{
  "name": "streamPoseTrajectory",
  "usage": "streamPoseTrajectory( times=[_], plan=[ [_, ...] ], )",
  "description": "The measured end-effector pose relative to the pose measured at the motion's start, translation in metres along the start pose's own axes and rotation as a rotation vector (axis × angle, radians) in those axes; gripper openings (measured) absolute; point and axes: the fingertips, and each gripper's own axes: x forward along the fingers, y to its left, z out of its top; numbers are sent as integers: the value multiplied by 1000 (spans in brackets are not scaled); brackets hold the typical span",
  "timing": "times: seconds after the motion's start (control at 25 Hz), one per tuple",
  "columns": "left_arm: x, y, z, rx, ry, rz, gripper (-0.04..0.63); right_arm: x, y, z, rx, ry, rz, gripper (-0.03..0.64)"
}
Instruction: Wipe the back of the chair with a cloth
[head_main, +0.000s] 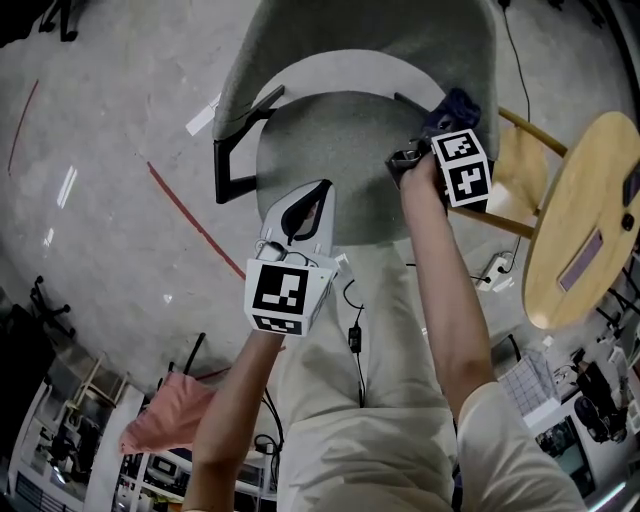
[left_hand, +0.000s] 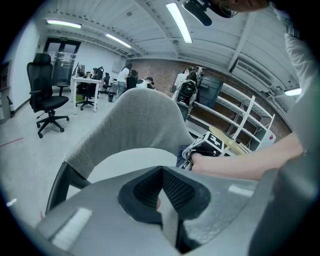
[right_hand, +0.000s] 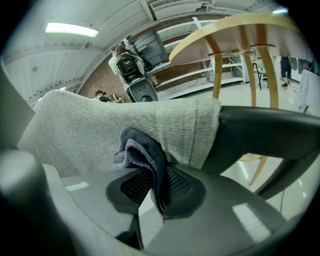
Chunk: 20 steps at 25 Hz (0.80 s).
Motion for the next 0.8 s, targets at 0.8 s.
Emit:
streamPoseTrajectory(
  times=[0.8],
  plan=[
    [-2,-12,7,19,-10,-25,0,-40,-63,-18,-18,58,-114,74]
  ],
)
